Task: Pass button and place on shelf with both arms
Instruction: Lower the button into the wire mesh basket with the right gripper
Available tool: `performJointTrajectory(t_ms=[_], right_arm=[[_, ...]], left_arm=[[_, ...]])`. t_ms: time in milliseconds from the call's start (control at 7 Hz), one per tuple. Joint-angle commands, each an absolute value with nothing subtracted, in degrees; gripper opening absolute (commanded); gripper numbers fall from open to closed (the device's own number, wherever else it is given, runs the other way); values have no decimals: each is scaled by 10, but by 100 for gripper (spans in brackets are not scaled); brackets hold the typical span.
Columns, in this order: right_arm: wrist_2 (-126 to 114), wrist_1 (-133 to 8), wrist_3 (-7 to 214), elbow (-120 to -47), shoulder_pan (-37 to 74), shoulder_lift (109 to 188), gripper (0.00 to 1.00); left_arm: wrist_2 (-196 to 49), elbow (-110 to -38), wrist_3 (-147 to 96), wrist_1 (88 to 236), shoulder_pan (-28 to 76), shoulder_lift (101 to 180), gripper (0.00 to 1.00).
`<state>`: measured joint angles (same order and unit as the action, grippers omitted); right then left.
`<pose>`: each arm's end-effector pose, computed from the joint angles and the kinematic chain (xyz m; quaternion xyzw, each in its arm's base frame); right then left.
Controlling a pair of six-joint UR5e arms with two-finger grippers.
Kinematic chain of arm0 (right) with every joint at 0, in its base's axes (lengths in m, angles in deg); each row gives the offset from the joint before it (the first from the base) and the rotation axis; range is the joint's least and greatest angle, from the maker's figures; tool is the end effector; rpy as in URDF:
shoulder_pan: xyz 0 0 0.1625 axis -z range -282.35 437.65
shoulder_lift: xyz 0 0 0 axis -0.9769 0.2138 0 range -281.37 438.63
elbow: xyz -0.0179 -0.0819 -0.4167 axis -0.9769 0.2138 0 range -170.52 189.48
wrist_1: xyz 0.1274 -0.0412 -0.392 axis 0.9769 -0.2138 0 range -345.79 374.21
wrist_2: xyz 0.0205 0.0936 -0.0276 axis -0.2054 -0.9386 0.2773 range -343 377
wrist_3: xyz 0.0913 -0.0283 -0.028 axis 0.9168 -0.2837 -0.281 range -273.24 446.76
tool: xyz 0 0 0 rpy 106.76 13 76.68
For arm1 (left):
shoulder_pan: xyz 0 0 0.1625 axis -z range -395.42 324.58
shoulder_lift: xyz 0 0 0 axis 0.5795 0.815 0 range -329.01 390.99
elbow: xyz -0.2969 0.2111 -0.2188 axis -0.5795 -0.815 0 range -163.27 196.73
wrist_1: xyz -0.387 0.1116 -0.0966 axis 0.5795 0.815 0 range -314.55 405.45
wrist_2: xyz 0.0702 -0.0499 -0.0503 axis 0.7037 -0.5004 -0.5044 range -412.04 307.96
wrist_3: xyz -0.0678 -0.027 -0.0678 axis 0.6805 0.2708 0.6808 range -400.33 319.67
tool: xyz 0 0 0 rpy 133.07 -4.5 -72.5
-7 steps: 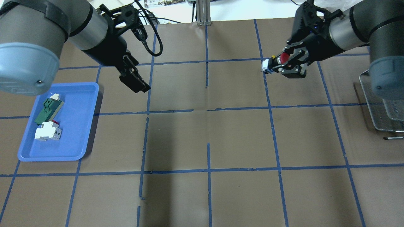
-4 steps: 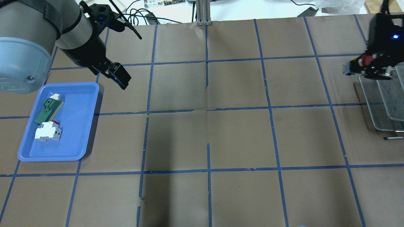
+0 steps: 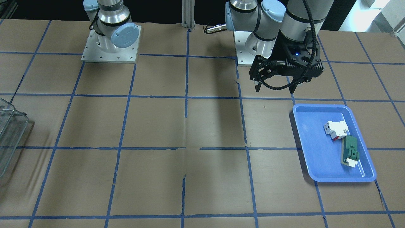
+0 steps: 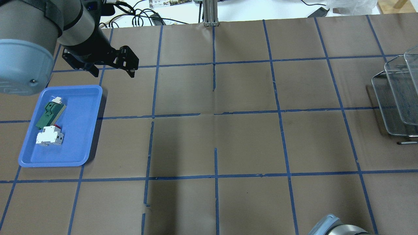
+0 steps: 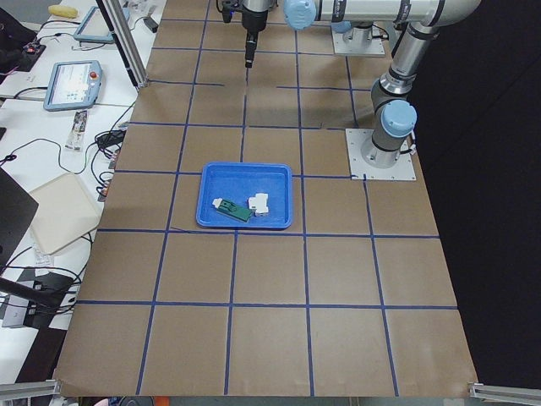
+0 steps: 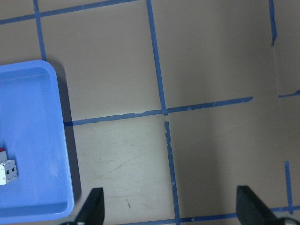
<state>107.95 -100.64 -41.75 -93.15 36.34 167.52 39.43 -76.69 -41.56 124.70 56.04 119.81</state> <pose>-0.2933 -0.4331 0.4158 0.6380 -0.7639 -0.0058 0.0969 -0.1433 -0.4930 0.4883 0.0224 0.9969 -0.0742 0.0127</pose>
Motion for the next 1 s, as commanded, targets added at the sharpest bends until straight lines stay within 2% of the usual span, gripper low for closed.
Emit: performJointTrajectory(t_ms=[0, 286, 714, 857], right_arm=[[1074, -1007, -422, -896, 364, 1625, 0], [1069, -992, -424, -834, 363, 1557, 0], [1015, -943, -380, -820, 356, 1548, 60], [1018, -934, -379, -823, 356, 1549, 71]], left_arm=[[394, -772, -399, 1241, 565, 1197, 100], [391, -771, -362, 1242, 571, 1198, 100], [351, -775, -365, 1252, 571, 1196, 100], [351, -775, -365, 1252, 571, 1196, 100]])
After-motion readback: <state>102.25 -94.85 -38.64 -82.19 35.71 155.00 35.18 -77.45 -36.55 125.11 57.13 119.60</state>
